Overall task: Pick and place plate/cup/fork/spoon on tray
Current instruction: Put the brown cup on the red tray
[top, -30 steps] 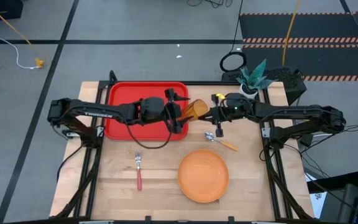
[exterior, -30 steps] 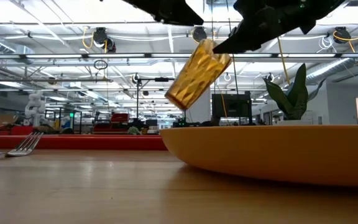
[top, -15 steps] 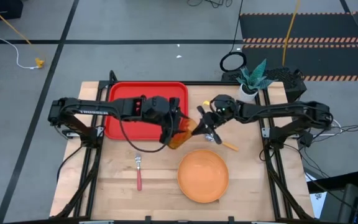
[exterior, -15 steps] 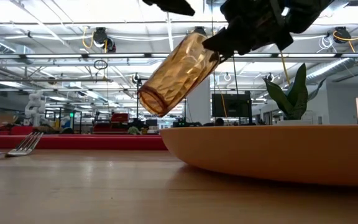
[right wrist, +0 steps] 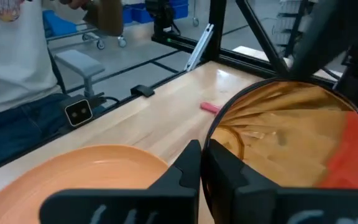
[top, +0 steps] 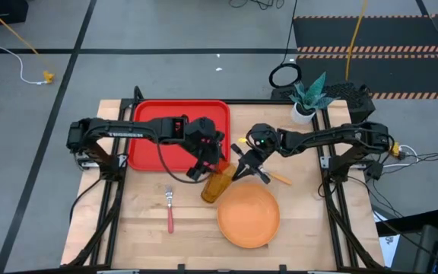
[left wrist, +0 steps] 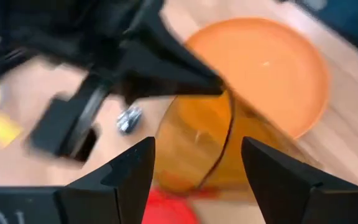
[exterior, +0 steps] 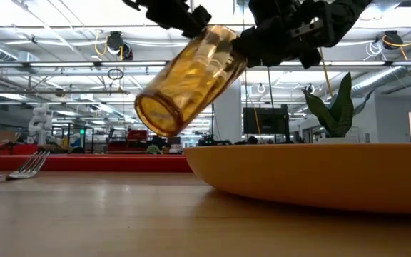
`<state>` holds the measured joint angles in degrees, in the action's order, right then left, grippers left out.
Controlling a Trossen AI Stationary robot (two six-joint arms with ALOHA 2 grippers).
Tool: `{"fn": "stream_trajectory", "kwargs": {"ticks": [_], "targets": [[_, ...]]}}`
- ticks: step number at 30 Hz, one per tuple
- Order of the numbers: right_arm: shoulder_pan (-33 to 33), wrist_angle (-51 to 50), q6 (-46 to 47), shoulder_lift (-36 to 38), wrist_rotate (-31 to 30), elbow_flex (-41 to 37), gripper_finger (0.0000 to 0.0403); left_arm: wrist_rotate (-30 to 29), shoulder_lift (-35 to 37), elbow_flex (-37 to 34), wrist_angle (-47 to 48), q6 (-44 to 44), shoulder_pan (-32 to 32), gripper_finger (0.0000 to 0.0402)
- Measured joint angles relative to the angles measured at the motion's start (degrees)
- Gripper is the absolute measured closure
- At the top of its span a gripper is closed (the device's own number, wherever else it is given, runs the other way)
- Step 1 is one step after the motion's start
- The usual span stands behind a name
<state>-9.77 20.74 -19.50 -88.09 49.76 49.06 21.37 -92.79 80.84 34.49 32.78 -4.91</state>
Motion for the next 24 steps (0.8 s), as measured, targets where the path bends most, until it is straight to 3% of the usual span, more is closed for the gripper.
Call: {"fn": "stream_trajectory", "kwargs": {"ticks": [24], "targets": [[1.92, -3.01, -7.89, 0.09, -3.12, -0.04, 0.0391, 4.74, -1.91, -0.02, 2.26, 5.09, 0.22, 0.0303]]}}
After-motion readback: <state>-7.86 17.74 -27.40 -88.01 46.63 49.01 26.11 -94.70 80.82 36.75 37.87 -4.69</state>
